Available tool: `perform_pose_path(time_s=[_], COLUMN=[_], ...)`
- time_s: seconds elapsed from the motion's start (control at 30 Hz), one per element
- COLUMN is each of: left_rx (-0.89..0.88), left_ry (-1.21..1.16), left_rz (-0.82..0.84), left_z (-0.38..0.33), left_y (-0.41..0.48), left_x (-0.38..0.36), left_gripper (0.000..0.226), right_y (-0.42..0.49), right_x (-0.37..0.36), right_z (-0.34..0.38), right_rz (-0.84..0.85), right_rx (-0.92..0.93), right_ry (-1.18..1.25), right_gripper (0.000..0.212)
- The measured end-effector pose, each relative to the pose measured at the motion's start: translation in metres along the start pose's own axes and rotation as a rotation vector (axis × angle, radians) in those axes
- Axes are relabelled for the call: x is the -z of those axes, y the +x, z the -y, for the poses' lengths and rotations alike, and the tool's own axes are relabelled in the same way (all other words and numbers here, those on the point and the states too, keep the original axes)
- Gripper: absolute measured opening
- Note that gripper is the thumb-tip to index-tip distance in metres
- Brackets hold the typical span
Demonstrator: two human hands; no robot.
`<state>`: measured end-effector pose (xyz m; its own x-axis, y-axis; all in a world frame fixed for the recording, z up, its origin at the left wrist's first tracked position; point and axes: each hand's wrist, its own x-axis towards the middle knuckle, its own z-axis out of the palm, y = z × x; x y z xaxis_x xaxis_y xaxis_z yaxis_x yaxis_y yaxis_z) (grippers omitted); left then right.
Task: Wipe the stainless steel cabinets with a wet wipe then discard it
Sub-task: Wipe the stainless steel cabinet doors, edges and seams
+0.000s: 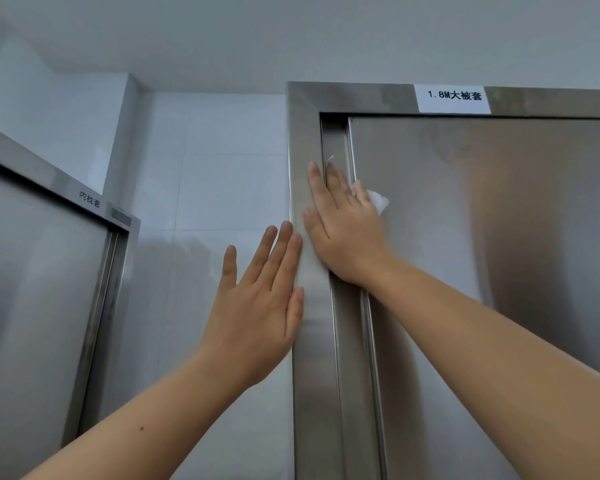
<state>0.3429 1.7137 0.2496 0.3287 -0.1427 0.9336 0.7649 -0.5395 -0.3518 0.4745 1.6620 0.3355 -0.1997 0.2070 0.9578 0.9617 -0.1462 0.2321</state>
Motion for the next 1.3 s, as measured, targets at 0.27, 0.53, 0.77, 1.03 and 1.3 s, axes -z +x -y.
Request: perform_pose_path(time_s=[0.27, 0.53, 0.77, 1.03, 1.3], left_rx=[-0.017, 0.020, 0.039, 0.032, 0.041], left_ry=[0.019, -0.030, -0.060, -0.051, -0.071], left_rz=[0.038, 0.078, 0.114, 0.149, 0.150], left_z=[-0.006, -0.022, -0.032, -0.034, -0.035], left_y=[-0.023, -0.049, -0.069, -0.078, -0.078], left_x=[0.003, 0.010, 0.013, 0.014, 0.014], left_gripper=[0.056, 0.055, 0.056, 0.057, 0.057], right_y=[-0.048, -0.087, -0.112, -0.127, -0.135], right_x=[-0.005, -0.009, -0.010, -0.005, -0.010], right_z=[0.009, 0.020, 0.025, 0.021, 0.021], right_rz=[0.036, 0.032, 0.007, -0.039, -0.135], right_rx=[0.026, 0.018, 0.011, 0.063, 0.097], right_ry=[0.058, 0.124, 0.181, 0.210, 0.105], right_gripper=[0.060, 0.056, 0.057, 0.049, 0.059])
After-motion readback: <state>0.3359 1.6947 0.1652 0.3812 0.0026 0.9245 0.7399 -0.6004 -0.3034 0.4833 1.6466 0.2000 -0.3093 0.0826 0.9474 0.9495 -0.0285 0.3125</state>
